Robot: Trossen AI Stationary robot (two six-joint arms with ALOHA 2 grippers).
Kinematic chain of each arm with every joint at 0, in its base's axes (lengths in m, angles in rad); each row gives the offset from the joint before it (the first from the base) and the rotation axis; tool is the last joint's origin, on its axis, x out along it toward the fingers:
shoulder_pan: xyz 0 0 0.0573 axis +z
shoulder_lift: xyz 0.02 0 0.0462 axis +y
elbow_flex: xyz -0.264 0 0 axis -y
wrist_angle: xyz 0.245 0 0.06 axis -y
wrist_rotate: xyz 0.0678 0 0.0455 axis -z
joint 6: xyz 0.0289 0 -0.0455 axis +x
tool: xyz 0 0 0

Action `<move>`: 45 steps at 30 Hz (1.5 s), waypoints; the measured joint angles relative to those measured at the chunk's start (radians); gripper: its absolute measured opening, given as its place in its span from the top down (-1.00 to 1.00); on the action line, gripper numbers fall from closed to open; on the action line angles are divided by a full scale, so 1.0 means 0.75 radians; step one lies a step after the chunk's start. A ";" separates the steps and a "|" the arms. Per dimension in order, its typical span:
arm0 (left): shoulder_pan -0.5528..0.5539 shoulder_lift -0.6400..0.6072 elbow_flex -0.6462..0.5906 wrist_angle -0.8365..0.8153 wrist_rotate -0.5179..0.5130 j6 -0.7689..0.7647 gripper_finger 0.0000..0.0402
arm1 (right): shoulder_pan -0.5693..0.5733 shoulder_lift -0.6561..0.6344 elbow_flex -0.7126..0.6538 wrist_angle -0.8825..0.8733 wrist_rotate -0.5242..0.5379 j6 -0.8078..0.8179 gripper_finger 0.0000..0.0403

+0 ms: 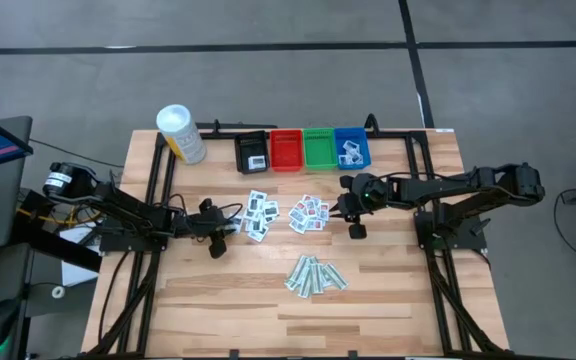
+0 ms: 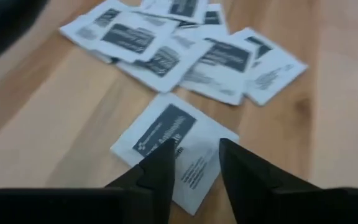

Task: Pick & Place First Aid Supplies
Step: Put the black towelette pack into the black bin

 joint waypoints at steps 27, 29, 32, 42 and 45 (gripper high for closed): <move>-0.002 0.201 0.013 0.104 0.006 0.086 0.19 | 0.000 0.000 0.000 0.000 0.000 -0.001 0.68; -0.002 0.213 0.013 0.116 0.001 0.079 0.19 | 0.000 0.000 0.000 0.000 0.000 -0.001 0.68; -0.001 0.204 0.011 0.115 0.009 0.078 0.19 | 0.000 0.000 0.000 0.002 0.000 -0.001 0.68; 0.001 0.200 0.008 0.111 0.002 0.072 0.48 | 0.000 0.000 0.000 0.002 0.000 -0.001 0.68; 0.001 0.200 0.007 0.111 0.000 0.069 0.59 | 0.000 0.000 0.000 0.002 0.000 -0.001 0.68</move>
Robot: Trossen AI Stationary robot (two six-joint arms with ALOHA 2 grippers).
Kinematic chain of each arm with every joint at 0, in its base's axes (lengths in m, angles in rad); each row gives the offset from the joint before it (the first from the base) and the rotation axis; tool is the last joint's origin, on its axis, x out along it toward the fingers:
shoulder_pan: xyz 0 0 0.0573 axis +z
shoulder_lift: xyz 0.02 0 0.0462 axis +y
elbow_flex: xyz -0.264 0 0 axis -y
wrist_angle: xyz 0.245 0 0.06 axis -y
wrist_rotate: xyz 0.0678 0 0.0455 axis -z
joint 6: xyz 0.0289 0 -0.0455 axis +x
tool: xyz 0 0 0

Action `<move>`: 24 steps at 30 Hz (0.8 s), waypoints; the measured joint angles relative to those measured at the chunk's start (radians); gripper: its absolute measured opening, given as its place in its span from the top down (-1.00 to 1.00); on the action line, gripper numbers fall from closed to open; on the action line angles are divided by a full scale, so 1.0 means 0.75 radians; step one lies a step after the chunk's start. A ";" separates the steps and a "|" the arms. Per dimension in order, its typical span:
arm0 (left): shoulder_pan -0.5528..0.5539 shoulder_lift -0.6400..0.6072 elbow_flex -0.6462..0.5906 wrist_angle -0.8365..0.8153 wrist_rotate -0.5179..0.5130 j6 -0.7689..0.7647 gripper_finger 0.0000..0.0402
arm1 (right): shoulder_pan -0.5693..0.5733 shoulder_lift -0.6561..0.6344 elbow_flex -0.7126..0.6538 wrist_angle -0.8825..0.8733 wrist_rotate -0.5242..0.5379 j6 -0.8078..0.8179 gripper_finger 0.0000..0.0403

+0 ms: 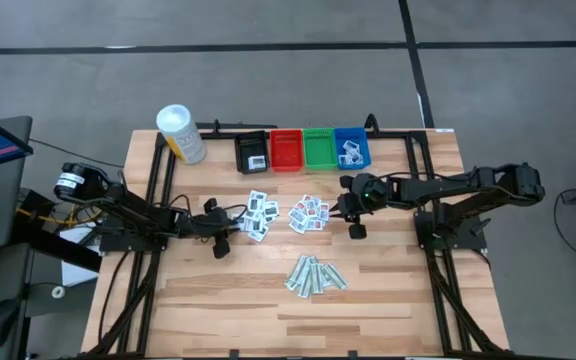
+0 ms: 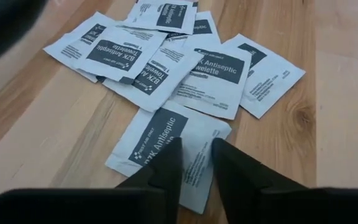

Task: Pick & Place First Aid Supplies
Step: Put the black towelette pack into the black bin

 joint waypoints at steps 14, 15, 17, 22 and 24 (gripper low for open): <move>0.000 0.001 -0.002 0.013 0.018 -0.002 0.88 | 0.000 0.000 0.000 0.000 0.000 0.001 0.68; 0.000 0.002 -0.002 0.017 0.022 -0.003 0.88 | 0.000 0.000 0.000 0.000 0.000 0.001 0.68; -0.001 0.003 -0.003 0.028 0.033 -0.003 0.89 | 0.000 0.000 0.000 0.000 0.000 0.001 0.68; -0.002 0.005 0.000 0.041 0.034 -0.002 0.89 | 0.000 0.000 0.000 0.000 0.000 0.001 0.68; -0.002 0.006 0.011 0.035 0.034 -0.002 0.89 | 0.000 0.000 0.000 0.000 0.000 0.001 0.68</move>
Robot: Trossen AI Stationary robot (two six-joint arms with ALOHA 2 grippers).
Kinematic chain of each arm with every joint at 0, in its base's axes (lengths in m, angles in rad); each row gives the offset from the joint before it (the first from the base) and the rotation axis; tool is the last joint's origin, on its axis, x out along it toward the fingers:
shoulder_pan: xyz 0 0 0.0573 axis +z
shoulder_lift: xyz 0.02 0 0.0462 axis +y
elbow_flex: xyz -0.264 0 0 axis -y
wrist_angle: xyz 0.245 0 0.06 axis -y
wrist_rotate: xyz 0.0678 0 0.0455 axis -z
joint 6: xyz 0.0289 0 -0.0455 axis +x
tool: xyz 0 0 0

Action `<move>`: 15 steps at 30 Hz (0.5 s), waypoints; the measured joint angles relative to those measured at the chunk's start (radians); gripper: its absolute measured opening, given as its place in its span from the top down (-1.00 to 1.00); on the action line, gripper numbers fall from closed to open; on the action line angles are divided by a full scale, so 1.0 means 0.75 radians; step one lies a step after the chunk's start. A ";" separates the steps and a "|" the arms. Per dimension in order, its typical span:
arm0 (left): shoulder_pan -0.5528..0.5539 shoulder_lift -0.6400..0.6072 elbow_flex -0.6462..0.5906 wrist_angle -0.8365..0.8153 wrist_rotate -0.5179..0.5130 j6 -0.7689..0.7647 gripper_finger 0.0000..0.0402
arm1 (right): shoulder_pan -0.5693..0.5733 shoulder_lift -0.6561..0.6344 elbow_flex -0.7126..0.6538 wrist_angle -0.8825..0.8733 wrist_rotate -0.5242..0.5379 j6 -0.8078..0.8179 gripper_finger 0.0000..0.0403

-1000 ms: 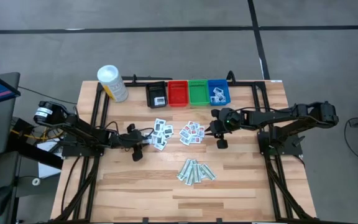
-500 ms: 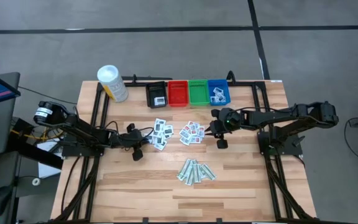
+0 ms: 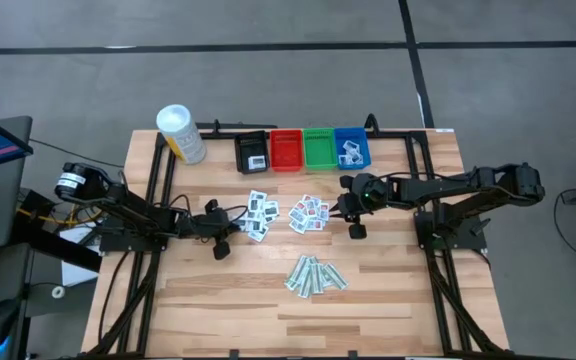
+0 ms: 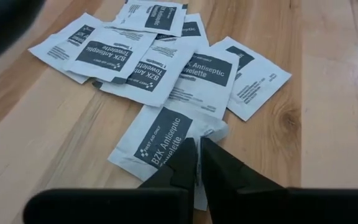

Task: Pick & Place First Aid Supplies
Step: Put the black towelette pack into the black bin

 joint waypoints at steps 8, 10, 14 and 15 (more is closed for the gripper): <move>0.000 0.001 0.051 -0.015 -0.002 0.002 0.89 | 0.000 0.000 0.000 0.000 0.000 0.000 0.68; 0.000 0.001 0.061 -0.016 -0.003 0.002 0.90 | 0.000 0.000 0.000 0.000 0.000 0.000 0.68; 0.000 0.002 0.071 -0.020 -0.004 0.003 0.90 | 0.000 0.000 0.000 -0.001 0.000 0.000 0.68; 0.000 0.002 0.072 -0.020 -0.005 0.003 0.90 | 0.000 0.000 0.000 -0.001 0.000 0.000 0.68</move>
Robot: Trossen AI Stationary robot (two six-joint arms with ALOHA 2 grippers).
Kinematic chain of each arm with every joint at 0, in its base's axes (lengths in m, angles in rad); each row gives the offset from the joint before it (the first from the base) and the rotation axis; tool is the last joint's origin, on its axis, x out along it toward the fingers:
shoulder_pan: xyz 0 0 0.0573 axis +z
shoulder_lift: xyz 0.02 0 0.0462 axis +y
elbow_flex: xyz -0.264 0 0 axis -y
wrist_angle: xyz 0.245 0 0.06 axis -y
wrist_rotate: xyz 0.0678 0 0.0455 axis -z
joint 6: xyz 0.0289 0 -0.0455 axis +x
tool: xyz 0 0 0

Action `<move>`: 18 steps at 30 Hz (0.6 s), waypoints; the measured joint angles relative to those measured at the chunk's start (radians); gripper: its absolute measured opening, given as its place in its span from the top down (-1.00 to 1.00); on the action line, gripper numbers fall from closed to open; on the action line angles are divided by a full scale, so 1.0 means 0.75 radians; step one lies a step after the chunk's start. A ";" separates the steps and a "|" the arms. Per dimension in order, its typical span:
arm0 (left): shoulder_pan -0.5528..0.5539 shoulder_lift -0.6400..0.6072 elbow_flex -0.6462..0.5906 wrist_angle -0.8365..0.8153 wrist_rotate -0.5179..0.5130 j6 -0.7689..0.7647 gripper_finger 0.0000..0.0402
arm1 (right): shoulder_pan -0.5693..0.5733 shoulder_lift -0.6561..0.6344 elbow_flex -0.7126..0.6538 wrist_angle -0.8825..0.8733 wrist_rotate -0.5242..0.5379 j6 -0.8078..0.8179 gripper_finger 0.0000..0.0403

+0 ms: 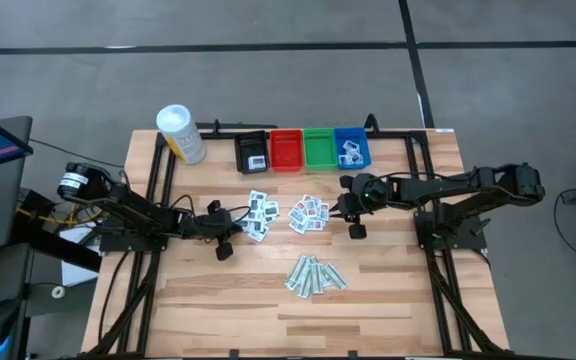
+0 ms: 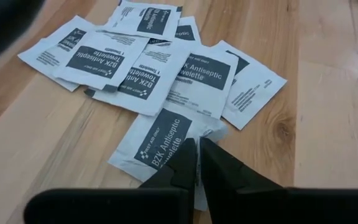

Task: Pick & Place First Aid Supplies
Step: Put the black towelette pack into the black bin

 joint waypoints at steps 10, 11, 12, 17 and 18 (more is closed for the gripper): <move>0.000 -0.001 0.004 0.003 0.028 -0.001 0.90 | 0.000 0.000 0.000 0.001 -0.001 0.000 0.68; 0.000 -0.002 0.004 0.002 0.028 -0.001 0.90 | 0.000 0.000 0.000 0.001 0.000 0.000 0.68; 0.000 -0.002 0.004 0.002 0.028 -0.001 0.90 | 0.000 0.000 0.000 0.001 -0.001 0.000 0.68; 0.000 -0.034 0.005 -0.007 0.027 0.002 0.90 | 0.000 0.000 0.000 0.007 0.000 -0.001 0.68; 0.000 -0.058 0.010 -0.008 0.027 0.003 0.90 | 0.000 0.000 0.000 0.009 0.000 -0.001 0.68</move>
